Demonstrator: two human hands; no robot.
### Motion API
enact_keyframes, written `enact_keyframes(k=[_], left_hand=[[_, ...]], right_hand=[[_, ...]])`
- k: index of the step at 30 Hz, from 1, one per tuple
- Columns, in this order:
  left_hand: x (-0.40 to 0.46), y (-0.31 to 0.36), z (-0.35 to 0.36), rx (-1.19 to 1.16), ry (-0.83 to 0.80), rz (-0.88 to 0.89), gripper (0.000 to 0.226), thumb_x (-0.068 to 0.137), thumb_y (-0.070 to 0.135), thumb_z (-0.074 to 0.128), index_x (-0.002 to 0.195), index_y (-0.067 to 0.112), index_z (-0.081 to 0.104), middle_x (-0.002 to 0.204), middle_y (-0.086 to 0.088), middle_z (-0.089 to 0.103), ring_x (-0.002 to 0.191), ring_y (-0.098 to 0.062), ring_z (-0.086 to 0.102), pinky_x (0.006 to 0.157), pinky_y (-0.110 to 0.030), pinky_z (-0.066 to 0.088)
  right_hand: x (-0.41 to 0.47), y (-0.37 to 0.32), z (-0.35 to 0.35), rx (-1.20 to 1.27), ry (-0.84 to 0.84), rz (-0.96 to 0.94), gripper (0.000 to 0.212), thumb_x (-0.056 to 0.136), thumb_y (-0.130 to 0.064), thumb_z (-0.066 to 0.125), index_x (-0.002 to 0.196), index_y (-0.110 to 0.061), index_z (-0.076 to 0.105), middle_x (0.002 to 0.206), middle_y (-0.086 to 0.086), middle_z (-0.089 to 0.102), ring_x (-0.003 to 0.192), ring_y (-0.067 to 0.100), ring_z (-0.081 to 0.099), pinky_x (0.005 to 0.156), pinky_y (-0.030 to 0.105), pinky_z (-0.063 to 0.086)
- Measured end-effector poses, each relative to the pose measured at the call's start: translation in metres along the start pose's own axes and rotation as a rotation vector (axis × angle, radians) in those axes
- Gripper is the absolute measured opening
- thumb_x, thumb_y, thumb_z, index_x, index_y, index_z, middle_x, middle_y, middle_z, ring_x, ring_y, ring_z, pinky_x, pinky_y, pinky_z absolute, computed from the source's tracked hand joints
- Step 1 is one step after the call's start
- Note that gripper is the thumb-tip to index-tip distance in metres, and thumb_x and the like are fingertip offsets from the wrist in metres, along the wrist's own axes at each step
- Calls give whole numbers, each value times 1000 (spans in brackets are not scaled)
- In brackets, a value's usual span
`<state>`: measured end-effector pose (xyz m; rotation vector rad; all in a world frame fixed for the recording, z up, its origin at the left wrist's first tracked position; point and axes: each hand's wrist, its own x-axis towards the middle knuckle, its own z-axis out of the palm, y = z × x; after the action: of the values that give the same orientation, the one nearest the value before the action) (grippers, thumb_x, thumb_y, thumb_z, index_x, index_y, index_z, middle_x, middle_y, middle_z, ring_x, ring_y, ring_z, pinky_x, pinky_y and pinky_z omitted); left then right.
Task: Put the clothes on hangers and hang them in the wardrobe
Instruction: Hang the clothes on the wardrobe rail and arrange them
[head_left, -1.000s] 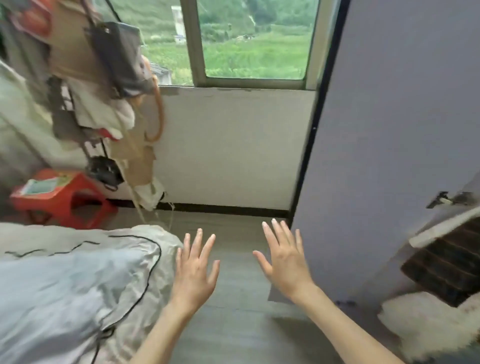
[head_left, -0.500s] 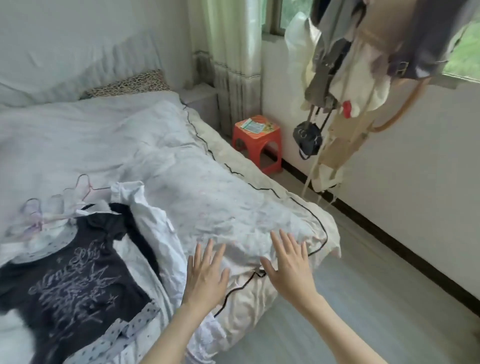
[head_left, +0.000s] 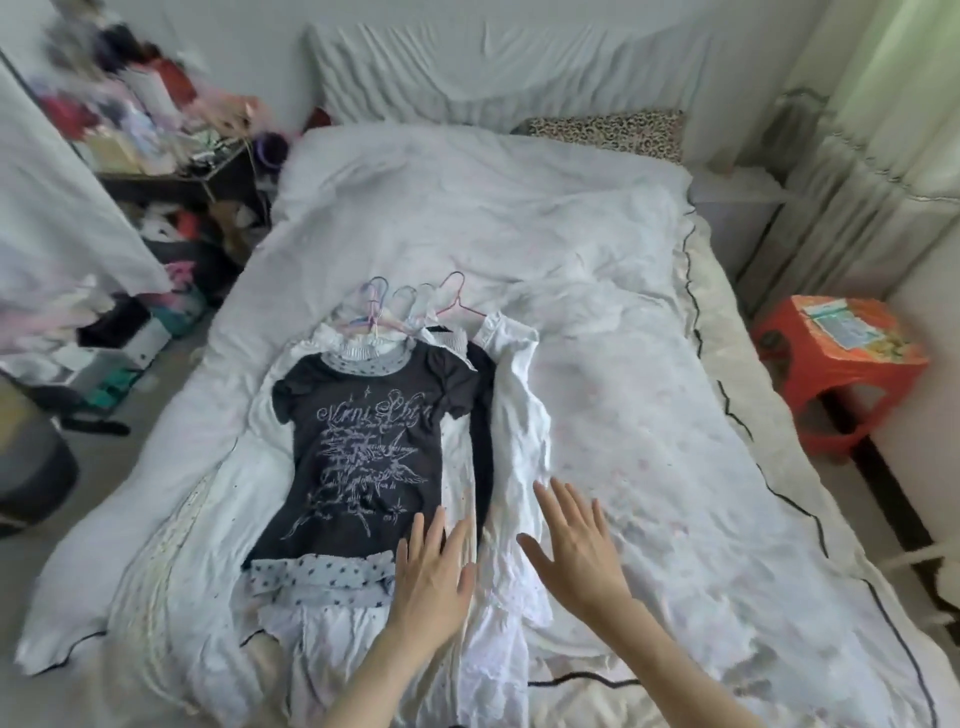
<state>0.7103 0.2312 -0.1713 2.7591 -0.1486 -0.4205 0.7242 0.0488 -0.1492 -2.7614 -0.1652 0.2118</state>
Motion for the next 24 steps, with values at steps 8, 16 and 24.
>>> enact_keyframes(k=[8,16,24], left_hand=[[42,-55,-5,-28,-6,-216,53,100,33,31,148,25,11,157,-3,-4,143,-25,-8,115,-44,4],[128,-146,-16,-4,-112,-260,54,100,33,30,148,23,10,157,-5,0,144,-28,-3,115,-43,10],[246,-246,-9,19,-197,-183,54,96,29,42,147,20,23,155,-11,11,142,-32,10,112,-49,18]], right_hand=[[83,-6,14,-41,-144,-102,108,61,-81,-19,149,-24,10,156,0,14,144,18,7,116,38,0],[206,-44,42,-64,-240,-82,59,97,-45,33,147,-18,19,151,0,26,141,17,18,116,34,7],[385,-87,92,26,-331,73,52,97,-32,42,142,-10,30,142,12,40,130,28,36,108,37,28]])
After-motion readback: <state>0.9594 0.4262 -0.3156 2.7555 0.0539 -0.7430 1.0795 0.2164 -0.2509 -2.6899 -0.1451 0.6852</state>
